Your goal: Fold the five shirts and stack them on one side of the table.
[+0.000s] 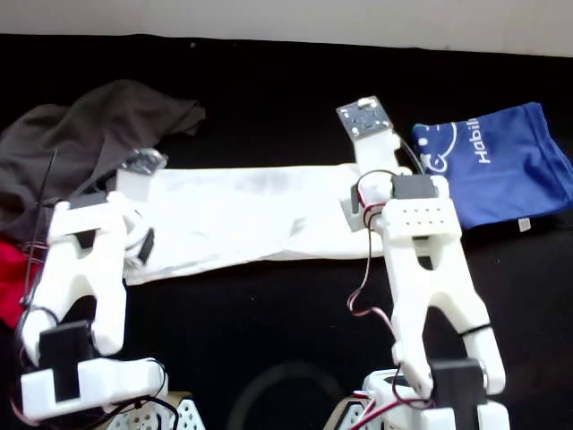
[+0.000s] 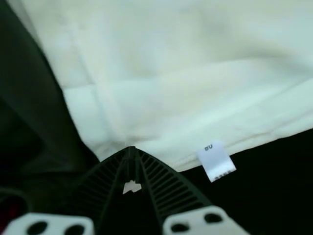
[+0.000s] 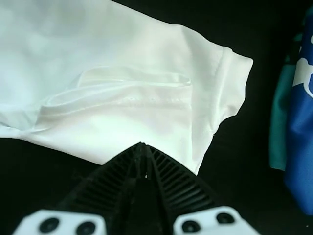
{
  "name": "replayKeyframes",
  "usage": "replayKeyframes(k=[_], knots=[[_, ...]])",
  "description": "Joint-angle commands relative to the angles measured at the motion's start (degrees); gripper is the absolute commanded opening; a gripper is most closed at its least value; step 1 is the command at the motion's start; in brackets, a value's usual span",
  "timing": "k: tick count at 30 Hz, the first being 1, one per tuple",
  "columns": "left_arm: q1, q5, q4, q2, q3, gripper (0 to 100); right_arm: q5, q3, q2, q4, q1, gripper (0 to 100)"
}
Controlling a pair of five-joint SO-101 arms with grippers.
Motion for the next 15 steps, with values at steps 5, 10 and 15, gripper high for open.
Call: replayKeyframes(k=[5, 10, 15], knots=[[-5.2, 2.4, 4.2, -3.2, -12.4, 4, 0.7, 0.0, -11.3, 10.0, -1.0, 0.6], [-13.2, 2.5, 0.8, 13.1, -22.5, 11, 0.8, 0.0, -16.9, 14.0, -1.0, 0.6], [-20.0, 2.5, 0.6, 31.4, -37.3, 11, 0.8, 0.1, -18.9, 16.0, -1.0, 0.6]])
